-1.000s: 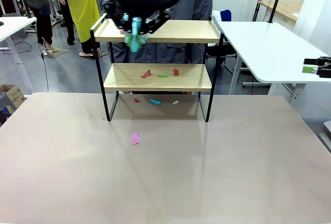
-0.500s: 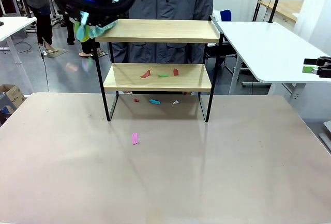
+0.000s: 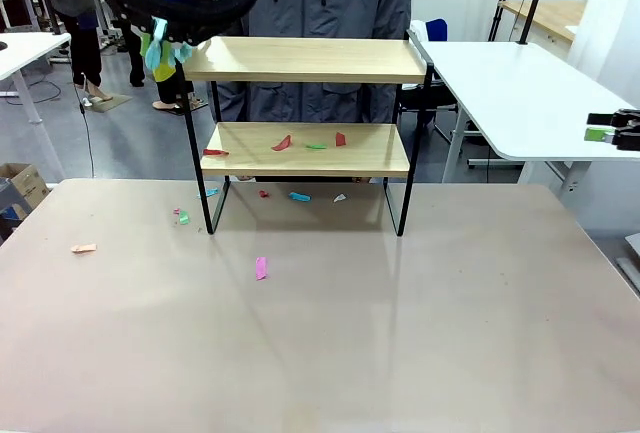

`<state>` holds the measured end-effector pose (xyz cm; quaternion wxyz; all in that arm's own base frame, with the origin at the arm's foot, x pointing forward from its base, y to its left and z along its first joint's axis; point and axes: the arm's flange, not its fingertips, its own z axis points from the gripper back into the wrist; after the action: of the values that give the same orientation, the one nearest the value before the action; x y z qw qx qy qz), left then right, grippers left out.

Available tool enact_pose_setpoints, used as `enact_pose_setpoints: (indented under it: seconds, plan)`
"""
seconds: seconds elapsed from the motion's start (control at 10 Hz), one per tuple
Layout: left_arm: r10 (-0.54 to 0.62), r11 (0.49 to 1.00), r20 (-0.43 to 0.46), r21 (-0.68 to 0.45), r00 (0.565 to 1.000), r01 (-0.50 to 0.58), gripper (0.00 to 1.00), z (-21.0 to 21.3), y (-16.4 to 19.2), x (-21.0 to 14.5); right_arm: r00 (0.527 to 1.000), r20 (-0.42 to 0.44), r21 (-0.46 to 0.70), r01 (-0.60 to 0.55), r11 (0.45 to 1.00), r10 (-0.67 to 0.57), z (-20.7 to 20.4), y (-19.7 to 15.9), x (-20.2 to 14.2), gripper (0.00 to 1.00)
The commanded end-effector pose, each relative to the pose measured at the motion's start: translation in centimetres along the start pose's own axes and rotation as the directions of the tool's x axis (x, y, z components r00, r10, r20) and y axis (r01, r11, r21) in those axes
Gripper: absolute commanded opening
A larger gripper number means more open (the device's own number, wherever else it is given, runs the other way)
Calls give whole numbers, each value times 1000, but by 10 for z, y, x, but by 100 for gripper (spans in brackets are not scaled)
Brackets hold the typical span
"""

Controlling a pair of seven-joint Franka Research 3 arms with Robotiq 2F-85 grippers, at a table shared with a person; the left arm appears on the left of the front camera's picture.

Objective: Clean the shelf.
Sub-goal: Clean the specific section of the Shelf indicated by the human with the Duster.

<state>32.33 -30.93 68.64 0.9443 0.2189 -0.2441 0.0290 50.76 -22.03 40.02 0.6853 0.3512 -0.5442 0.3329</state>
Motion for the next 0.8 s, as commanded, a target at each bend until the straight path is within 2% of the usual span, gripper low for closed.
enact_pose_setpoints:
  seconds: [0.0, 0.2, 0.3, 0.5, 0.7]
  plan:
    - [7, 994, 35, -113, 999, -3, 13, 18, 19, -1, 1000, 0, -5, -6, 1000, 6, -1, 2, 3, 100]
    - [28, 953, 51, -303, 998, -12, 13, 26, 53, 2, 1000, 0, -5, -6, 1000, 6, -1, 2, 3, 100]
    - [0, 913, 66, -407, 998, 27, 13, 27, 69, 2, 1000, 0, -5, -6, 1000, 6, -1, 2, 3, 100]
    - [-136, 760, 146, -619, 980, 198, 13, 27, 96, -7, 1000, 0, -5, -6, 1000, 6, -1, 2, 3, 100]
    - [-227, 594, 275, -722, 934, 356, 13, 32, 124, -18, 1000, 0, -5, -6, 1000, 6, -1, 2, 3, 100]
